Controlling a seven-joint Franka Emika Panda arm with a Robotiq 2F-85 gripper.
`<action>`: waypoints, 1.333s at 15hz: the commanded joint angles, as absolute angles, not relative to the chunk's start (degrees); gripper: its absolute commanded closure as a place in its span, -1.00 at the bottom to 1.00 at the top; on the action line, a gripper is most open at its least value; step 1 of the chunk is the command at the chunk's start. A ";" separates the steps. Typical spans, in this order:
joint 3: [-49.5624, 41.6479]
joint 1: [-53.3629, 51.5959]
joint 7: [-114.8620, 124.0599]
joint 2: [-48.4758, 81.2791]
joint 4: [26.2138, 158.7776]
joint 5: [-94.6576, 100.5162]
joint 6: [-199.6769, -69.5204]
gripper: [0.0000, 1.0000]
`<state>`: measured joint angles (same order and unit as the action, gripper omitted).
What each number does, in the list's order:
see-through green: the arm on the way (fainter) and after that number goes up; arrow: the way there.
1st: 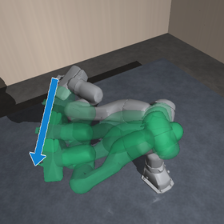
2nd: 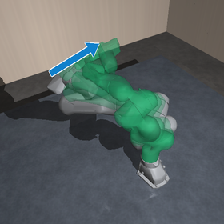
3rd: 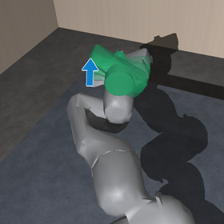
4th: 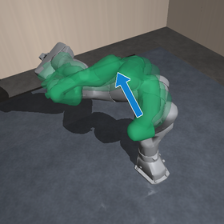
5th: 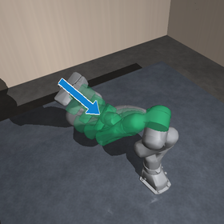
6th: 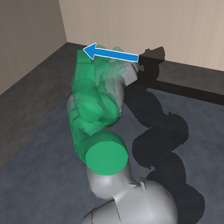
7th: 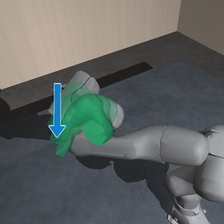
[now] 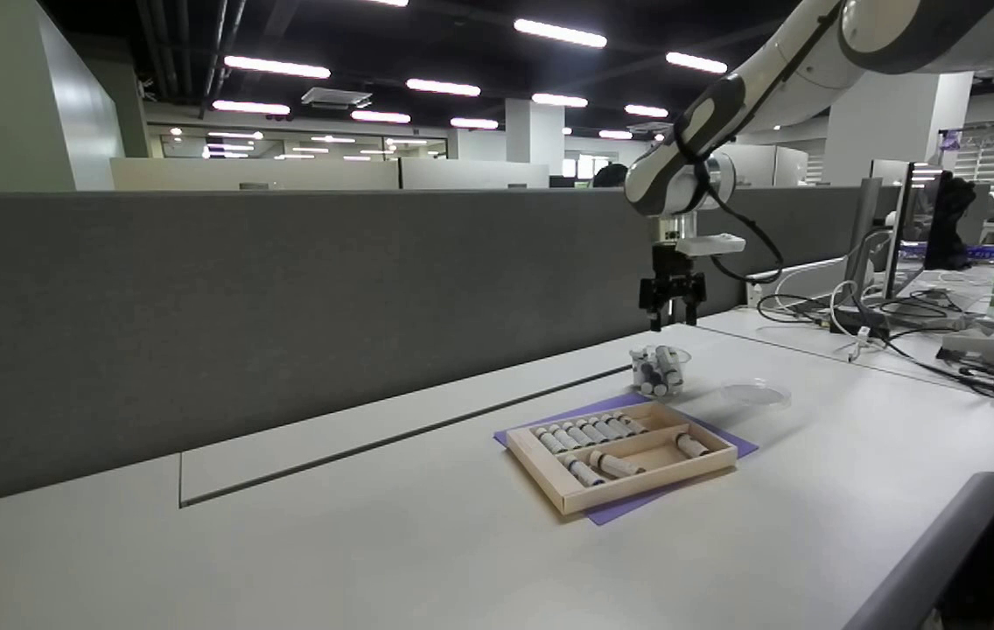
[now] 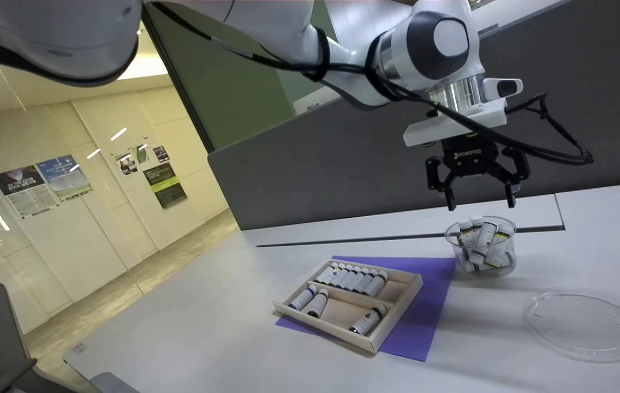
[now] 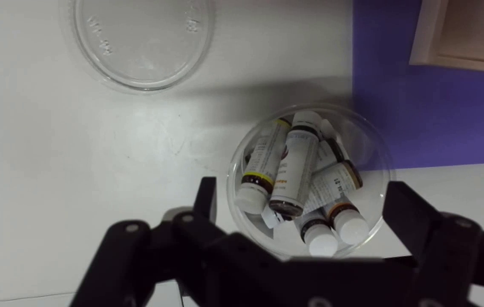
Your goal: Take one bottle from the container and place it on the bottom part of the tray
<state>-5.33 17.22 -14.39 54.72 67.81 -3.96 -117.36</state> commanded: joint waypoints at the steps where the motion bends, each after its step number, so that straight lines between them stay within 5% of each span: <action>1: -3.13 18.77 -12.99 58.99 61.13 -6.18 -116.48 -1.00; 20: 0.35 20.51 -15.30 61.69 61.11 -9.91 -119.13 -1.00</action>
